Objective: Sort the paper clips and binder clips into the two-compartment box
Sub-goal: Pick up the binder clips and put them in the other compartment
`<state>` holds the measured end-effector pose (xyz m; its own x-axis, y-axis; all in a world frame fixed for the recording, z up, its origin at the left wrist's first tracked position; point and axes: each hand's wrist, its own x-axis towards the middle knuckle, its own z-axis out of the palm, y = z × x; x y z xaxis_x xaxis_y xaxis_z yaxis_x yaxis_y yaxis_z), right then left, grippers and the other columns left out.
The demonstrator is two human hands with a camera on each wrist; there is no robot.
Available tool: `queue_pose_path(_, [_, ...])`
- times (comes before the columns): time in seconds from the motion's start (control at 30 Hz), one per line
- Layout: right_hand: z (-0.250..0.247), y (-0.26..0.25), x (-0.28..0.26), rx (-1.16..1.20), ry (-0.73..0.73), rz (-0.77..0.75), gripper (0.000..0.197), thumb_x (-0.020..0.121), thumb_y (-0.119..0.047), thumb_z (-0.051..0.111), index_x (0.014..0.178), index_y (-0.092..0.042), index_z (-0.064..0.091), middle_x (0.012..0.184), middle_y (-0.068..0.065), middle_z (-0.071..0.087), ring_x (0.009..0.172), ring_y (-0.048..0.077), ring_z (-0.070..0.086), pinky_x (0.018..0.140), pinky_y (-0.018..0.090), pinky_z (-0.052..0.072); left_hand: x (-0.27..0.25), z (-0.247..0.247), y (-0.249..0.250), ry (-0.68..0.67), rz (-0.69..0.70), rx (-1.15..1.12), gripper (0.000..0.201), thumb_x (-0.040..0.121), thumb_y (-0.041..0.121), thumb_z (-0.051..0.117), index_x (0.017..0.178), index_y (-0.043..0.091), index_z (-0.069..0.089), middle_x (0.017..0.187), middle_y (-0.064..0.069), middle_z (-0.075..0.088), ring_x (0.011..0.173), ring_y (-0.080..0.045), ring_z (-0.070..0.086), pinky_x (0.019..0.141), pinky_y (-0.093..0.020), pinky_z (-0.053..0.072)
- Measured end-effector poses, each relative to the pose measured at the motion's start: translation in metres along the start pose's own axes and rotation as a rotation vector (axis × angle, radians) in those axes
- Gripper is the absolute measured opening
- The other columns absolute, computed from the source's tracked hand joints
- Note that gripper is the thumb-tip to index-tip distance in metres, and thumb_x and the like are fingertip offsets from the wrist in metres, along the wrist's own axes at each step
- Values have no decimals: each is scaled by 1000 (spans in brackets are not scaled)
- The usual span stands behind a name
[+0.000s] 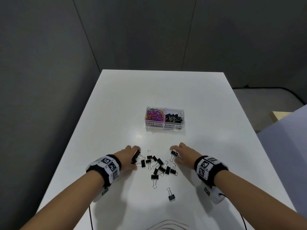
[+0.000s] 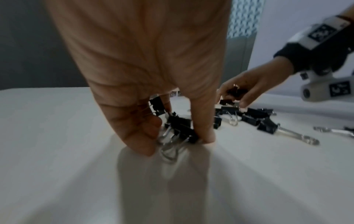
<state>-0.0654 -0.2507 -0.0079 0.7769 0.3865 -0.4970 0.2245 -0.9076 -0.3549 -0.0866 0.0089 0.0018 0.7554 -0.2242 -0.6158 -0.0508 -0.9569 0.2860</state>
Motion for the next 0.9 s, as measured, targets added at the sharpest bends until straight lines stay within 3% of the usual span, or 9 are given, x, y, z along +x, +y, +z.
queue_pose_path(0.13, [-1,-2,0,-5,8,-1,31,92,-25,52,120,-12,46,118,11,46,95,29,56,82,32,43,8,-2,16,28,10,-40,51,82,26,65,126,19,38,120,-8,43,88,-24,53,83,-32,46])
queue_pose_path(0.23, [-1,0,-1,14,28,12,22,92,-25,52,106,-9,45,113,10,47,80,22,48,73,31,40,15,-2,27,36,19,-41,44,85,24,62,122,17,40,120,-10,45,94,-29,58,85,-35,48])
queue_pose_path(0.33, [1,2,-1,-24,46,10,7,92,-19,46,93,-13,43,101,9,46,76,20,44,69,29,36,21,-2,36,40,42,-25,36,89,22,56,120,14,40,122,-12,46,102,-31,58,86,-36,48])
queue_pose_path(0.43, [-2,3,-3,-34,45,2,8,92,-16,43,89,-15,36,86,4,44,74,20,44,67,29,33,25,-2,42,57,58,58,34,93,26,49,121,8,41,121,-13,48,102,-31,57,82,-34,46])
queue_pose_path(0.57, [-7,3,-8,-57,29,16,7,94,-18,39,99,-15,34,65,0,41,69,23,45,61,29,33,26,-5,42,96,75,42,27,93,25,47,112,7,45,101,-9,50,83,-21,50,71,-29,40])
queue_pose_path(0.67, [-6,2,-17,-49,25,1,27,95,-15,34,122,-15,38,60,-3,41,56,19,40,52,29,29,23,-5,40,114,117,-13,13,91,20,47,101,12,46,95,-3,46,81,-19,47,69,-26,37])
queue_pose_path(0.73, [-5,0,-27,-93,-16,-49,31,96,-14,32,126,-17,42,70,1,54,64,22,46,58,29,32,19,-6,40,113,139,-20,4,91,15,48,94,15,44,94,-1,44,83,-18,46,65,-20,35])
queue_pose_path(0.83, [2,-4,-37,-142,-45,-85,31,97,-16,31,126,-14,45,107,11,64,91,28,58,74,31,40,16,-4,38,98,118,5,16,89,1,42,89,17,42,87,4,42,85,-16,42,58,-13,28])
queue_pose_path(0.9, [6,-7,-38,-151,-19,-89,28,99,-18,29,120,-11,46,106,10,65,84,26,57,74,32,42,14,-2,36,101,96,30,20,87,-3,39,87,17,41,89,3,40,85,-18,41,65,-19,30])
